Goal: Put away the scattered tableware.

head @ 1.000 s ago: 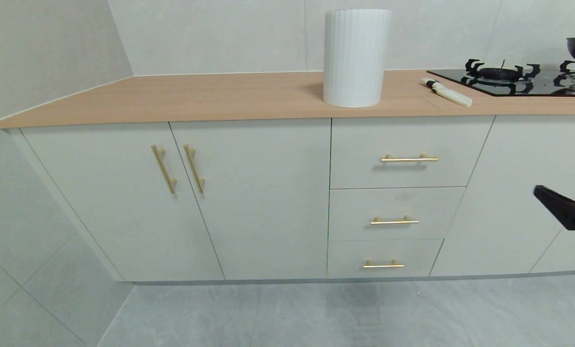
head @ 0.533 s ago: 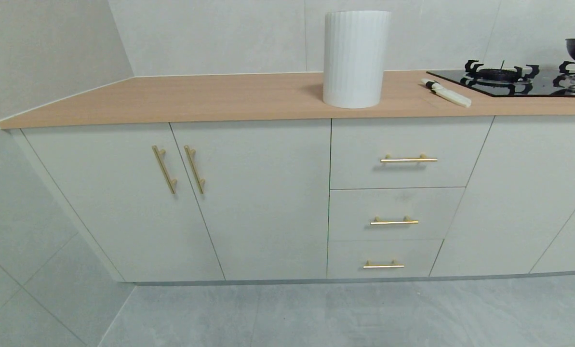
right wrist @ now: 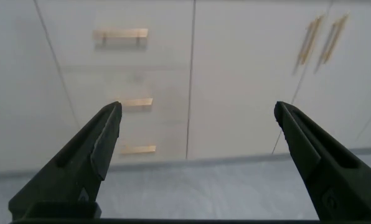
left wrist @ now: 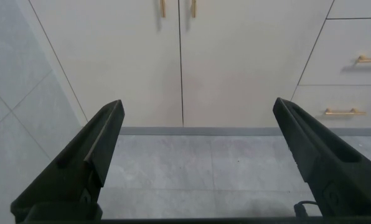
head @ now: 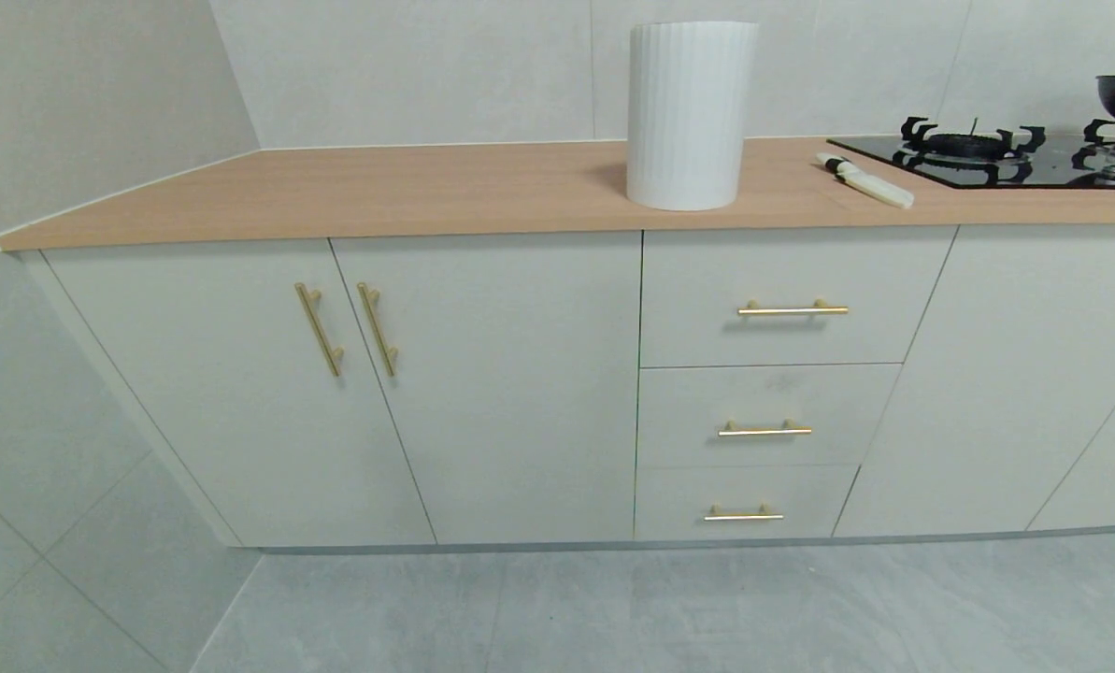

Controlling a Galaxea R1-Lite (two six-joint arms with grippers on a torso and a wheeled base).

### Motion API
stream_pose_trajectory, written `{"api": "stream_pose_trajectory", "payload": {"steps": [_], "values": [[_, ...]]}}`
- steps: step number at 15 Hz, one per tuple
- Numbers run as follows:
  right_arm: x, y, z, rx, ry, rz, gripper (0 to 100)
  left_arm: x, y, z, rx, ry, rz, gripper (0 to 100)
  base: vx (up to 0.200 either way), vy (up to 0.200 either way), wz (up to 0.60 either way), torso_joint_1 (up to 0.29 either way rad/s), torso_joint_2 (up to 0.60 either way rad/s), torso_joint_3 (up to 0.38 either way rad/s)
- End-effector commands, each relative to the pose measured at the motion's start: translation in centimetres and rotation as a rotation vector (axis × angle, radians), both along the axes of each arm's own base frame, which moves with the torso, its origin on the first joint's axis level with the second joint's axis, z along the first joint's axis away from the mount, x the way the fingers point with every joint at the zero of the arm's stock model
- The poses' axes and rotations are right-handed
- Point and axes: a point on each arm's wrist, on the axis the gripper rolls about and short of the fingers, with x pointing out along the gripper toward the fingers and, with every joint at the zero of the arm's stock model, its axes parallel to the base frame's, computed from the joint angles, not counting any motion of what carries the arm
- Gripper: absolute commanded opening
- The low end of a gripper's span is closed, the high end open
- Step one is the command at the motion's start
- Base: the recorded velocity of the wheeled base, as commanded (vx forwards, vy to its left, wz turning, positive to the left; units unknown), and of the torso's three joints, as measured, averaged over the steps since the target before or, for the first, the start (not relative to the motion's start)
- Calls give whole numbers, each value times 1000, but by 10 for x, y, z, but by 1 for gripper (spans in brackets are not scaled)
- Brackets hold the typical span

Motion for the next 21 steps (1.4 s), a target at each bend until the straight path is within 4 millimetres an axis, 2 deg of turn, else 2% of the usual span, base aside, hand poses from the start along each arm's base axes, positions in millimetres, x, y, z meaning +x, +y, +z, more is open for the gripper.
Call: {"api": "stream_pose_trajectory", "payload": {"steps": [1, 5, 21], "values": [[14, 2, -30, 5, 34, 80, 100, 0, 0, 0, -1, 2, 1, 100, 0, 0, 0, 0, 0, 0], [17, 3, -43, 15, 99, 146, 100, 0, 0, 0, -1, 2, 1, 100, 0, 0, 0, 0, 0, 0], [17, 3, -43, 27, 98, 145, 100, 0, 0, 0, 5, 2, 1, 100, 0, 0, 0, 0, 0, 0]]}}
